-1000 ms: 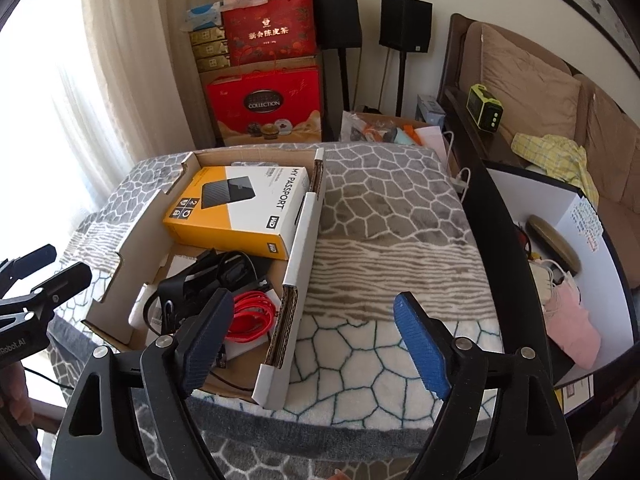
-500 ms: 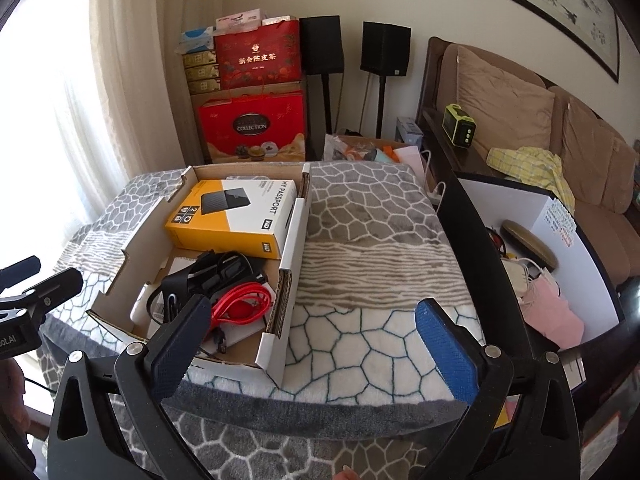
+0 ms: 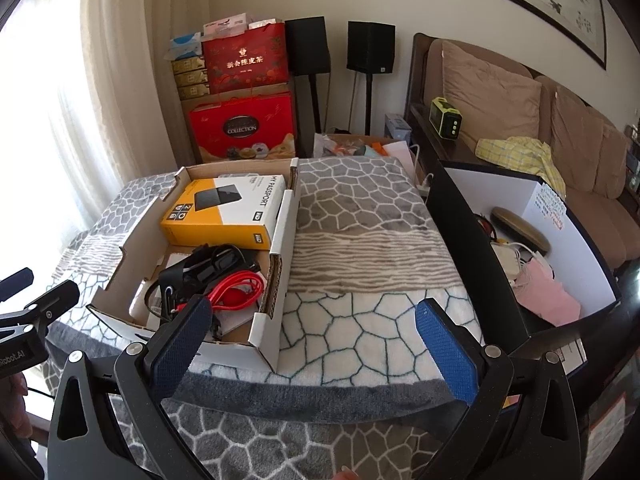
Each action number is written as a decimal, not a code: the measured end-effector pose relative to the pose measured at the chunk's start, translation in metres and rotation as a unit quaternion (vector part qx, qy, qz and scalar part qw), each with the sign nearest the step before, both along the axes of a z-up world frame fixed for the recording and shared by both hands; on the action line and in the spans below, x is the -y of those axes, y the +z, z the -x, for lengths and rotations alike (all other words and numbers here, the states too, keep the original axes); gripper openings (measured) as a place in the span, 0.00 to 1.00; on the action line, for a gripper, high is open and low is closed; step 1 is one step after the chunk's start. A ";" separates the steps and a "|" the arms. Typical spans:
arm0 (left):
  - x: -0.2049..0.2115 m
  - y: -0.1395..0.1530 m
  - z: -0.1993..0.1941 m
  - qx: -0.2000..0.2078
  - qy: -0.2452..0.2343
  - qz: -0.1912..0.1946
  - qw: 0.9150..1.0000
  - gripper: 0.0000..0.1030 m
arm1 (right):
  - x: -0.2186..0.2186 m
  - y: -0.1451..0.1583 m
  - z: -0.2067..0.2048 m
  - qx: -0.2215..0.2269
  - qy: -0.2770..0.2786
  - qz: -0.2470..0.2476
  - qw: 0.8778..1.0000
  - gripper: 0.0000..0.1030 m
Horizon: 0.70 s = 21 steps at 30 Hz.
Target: Organize objects
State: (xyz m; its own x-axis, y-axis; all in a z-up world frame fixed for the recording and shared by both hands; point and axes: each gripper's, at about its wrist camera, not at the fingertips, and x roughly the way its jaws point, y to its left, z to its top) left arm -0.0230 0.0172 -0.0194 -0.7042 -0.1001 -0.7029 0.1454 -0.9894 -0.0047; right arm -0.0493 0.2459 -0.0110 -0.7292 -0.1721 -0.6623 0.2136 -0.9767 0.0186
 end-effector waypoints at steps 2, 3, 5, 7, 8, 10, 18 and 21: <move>0.001 0.000 0.000 0.001 0.000 -0.006 1.000 1.00 | 0.000 0.001 -0.001 -0.002 0.001 -0.001 1.000 0.99; 0.002 0.000 0.000 0.001 0.000 -0.011 1.000 1.00 | 0.001 0.001 -0.002 -0.003 0.001 -0.002 1.000 0.99; 0.002 0.000 -0.001 0.000 -0.001 -0.014 1.000 1.00 | 0.002 0.000 -0.003 -0.005 0.001 -0.006 1.000 0.99; 0.001 0.000 -0.001 0.000 -0.002 -0.012 1.000 1.00 | 0.003 0.000 -0.004 -0.005 0.002 -0.008 1.000 0.99; 0.001 0.000 -0.002 0.000 -0.003 -0.011 1.000 1.00 | 0.003 0.000 -0.004 -0.004 0.003 -0.007 1.000 0.99; 0.000 0.000 -0.002 0.002 -0.004 -0.010 1.000 1.00 | 0.004 0.000 -0.004 -0.003 0.002 -0.007 1.000 0.99; 0.000 -0.001 -0.003 0.003 -0.003 -0.011 1.000 1.00 | 0.003 0.000 -0.004 -0.002 0.003 -0.007 1.000 0.99; 0.000 -0.002 -0.003 0.005 -0.002 -0.012 1.000 1.00 | 0.004 -0.001 -0.004 -0.003 0.002 -0.006 1.000 0.99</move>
State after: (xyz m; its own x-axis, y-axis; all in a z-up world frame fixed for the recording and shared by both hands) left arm -0.0205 0.0168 -0.0214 -0.6978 -0.0803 -0.7118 0.1412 -0.9896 -0.0268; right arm -0.0451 0.2423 -0.0117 -0.7322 -0.1672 -0.6603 0.2180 -0.9759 0.0054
